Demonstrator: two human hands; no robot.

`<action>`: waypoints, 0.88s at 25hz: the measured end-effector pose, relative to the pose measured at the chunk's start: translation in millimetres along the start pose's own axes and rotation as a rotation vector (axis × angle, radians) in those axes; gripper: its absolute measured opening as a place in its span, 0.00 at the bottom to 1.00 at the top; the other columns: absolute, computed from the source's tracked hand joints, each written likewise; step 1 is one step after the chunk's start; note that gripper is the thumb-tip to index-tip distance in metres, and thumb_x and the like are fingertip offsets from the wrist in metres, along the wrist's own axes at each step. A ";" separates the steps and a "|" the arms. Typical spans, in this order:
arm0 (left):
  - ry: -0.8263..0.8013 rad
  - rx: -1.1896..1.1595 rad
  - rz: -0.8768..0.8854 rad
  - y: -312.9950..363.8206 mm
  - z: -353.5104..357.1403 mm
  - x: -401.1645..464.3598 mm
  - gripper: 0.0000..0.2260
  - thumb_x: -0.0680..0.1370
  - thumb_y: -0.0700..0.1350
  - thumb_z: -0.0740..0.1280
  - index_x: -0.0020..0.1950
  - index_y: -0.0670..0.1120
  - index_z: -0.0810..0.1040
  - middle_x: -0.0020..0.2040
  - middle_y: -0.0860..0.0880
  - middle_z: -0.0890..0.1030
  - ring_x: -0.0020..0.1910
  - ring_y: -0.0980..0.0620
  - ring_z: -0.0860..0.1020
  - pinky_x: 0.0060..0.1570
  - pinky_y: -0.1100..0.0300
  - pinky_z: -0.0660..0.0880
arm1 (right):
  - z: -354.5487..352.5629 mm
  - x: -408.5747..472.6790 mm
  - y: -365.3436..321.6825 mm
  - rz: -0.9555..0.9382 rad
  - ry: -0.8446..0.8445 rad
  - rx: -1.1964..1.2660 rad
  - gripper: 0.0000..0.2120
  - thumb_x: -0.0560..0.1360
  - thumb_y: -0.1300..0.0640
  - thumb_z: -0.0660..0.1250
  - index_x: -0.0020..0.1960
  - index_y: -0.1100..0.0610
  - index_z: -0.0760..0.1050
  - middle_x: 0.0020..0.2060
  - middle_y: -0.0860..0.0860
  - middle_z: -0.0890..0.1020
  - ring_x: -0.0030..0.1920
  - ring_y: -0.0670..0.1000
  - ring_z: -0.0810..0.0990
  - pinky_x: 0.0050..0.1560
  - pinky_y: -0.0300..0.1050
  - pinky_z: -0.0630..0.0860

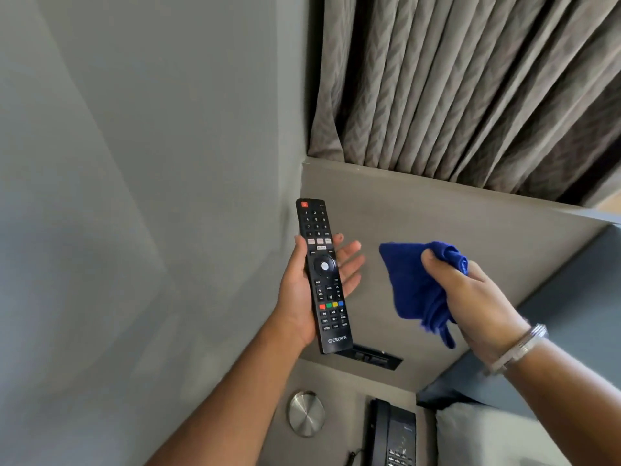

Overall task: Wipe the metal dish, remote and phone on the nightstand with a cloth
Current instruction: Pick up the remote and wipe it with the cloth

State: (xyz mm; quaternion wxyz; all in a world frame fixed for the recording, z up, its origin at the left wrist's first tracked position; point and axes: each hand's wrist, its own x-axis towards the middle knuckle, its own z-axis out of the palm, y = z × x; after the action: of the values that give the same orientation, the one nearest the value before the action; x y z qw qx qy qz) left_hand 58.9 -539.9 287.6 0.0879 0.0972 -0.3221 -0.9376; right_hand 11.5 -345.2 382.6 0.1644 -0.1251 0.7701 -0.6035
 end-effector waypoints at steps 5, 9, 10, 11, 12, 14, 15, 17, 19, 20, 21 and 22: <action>-0.063 0.226 0.096 9.4 23.9 -15.2 0.30 0.79 0.66 0.56 0.70 0.46 0.75 0.67 0.41 0.79 0.67 0.44 0.77 0.63 0.50 0.75 | 51.9 -0.5 -35.8 -0.269 -0.006 -0.032 0.21 0.80 0.48 0.58 0.38 0.63 0.75 0.26 0.53 0.79 0.29 0.52 0.77 0.34 0.46 0.73; -0.211 0.296 0.108 17.5 31.5 -27.7 0.27 0.81 0.63 0.60 0.72 0.46 0.73 0.67 0.43 0.79 0.64 0.45 0.78 0.55 0.51 0.79 | 77.7 -6.7 -66.0 -0.506 0.024 -0.108 0.15 0.78 0.54 0.60 0.37 0.63 0.71 0.33 0.51 0.75 0.34 0.45 0.71 0.35 0.37 0.69; -0.210 0.297 0.111 19.6 32.7 -28.9 0.25 0.82 0.61 0.58 0.71 0.45 0.73 0.66 0.42 0.79 0.64 0.45 0.79 0.53 0.52 0.79 | 84.4 -9.3 -71.2 -0.563 0.001 -0.201 0.13 0.77 0.55 0.61 0.37 0.59 0.73 0.38 0.49 0.77 0.37 0.43 0.73 0.37 0.31 0.68; -0.187 0.285 0.122 23.1 33.2 -29.1 0.24 0.83 0.60 0.57 0.70 0.45 0.75 0.65 0.41 0.80 0.63 0.44 0.79 0.52 0.53 0.80 | 89.8 -12.2 -73.6 -0.605 -0.023 -0.294 0.09 0.77 0.55 0.62 0.39 0.54 0.77 0.45 0.47 0.78 0.43 0.41 0.75 0.43 0.28 0.68; -0.162 0.264 0.138 28.2 32.6 -28.4 0.24 0.83 0.61 0.56 0.67 0.46 0.77 0.62 0.41 0.82 0.60 0.45 0.81 0.51 0.54 0.80 | 93.3 -16.1 -72.7 -0.635 -0.051 -0.367 0.07 0.77 0.54 0.63 0.46 0.52 0.80 0.53 0.46 0.78 0.50 0.41 0.75 0.50 0.29 0.68; -0.110 0.217 0.185 43.4 30.7 -28.6 0.31 0.80 0.67 0.56 0.65 0.43 0.79 0.60 0.37 0.82 0.59 0.41 0.81 0.55 0.50 0.79 | 93.6 -23.5 -61.9 -0.696 -0.112 -0.470 0.10 0.76 0.55 0.64 0.56 0.51 0.80 0.61 0.46 0.76 0.57 0.48 0.75 0.59 0.38 0.69; -0.104 0.171 0.163 51.4 30.1 -28.6 0.35 0.78 0.70 0.57 0.66 0.40 0.78 0.62 0.34 0.80 0.62 0.38 0.79 0.60 0.46 0.77 | 91.5 -27.8 -54.9 -0.733 -0.142 -0.525 0.12 0.76 0.56 0.65 0.58 0.50 0.79 0.62 0.46 0.75 0.57 0.49 0.75 0.60 0.41 0.69; -0.097 0.084 0.126 64.0 29.1 -28.8 0.37 0.77 0.70 0.57 0.65 0.39 0.79 0.62 0.34 0.80 0.63 0.37 0.79 0.61 0.45 0.77 | 85.2 -34.6 -41.5 -0.815 -0.206 -0.628 0.13 0.74 0.56 0.65 0.58 0.48 0.78 0.60 0.44 0.76 0.55 0.47 0.75 0.59 0.39 0.69; -0.061 0.025 0.141 66.7 27.2 -25.3 0.31 0.79 0.67 0.57 0.58 0.43 0.84 0.56 0.40 0.84 0.57 0.41 0.82 0.55 0.50 0.80 | 76.9 -34.2 -31.0 -0.814 -0.249 -0.641 0.08 0.74 0.55 0.63 0.51 0.50 0.79 0.53 0.45 0.80 0.51 0.44 0.76 0.55 0.41 0.72; -0.035 0.025 0.146 65.4 27.7 -24.9 0.29 0.79 0.67 0.57 0.56 0.43 0.83 0.54 0.42 0.85 0.55 0.43 0.83 0.55 0.51 0.81 | 72.6 -31.6 -26.2 -0.740 -0.232 -0.563 0.06 0.75 0.55 0.62 0.46 0.53 0.77 0.45 0.48 0.82 0.46 0.46 0.79 0.50 0.46 0.76; -0.012 0.036 0.138 62.9 27.2 -24.4 0.29 0.79 0.66 0.56 0.55 0.44 0.83 0.54 0.42 0.85 0.56 0.44 0.83 0.57 0.51 0.79 | 66.9 -27.0 -22.0 -0.583 -0.175 -0.401 0.08 0.77 0.54 0.61 0.43 0.56 0.76 0.37 0.53 0.83 0.39 0.49 0.82 0.43 0.51 0.79; 0.000 0.047 0.120 59.5 25.6 -24.5 0.29 0.79 0.67 0.55 0.55 0.44 0.82 0.57 0.43 0.84 0.59 0.44 0.81 0.62 0.48 0.76 | 58.9 -22.6 -19.5 -0.364 -0.088 -0.178 0.11 0.78 0.52 0.61 0.43 0.58 0.75 0.32 0.57 0.82 0.33 0.53 0.83 0.38 0.56 0.79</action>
State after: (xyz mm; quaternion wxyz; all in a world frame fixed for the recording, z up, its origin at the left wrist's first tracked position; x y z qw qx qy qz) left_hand 82.5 -565.6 347.5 0.1419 0.0798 -0.3493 -0.9228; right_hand 55.9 -393.3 391.0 0.0745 -0.3024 0.7773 -0.5466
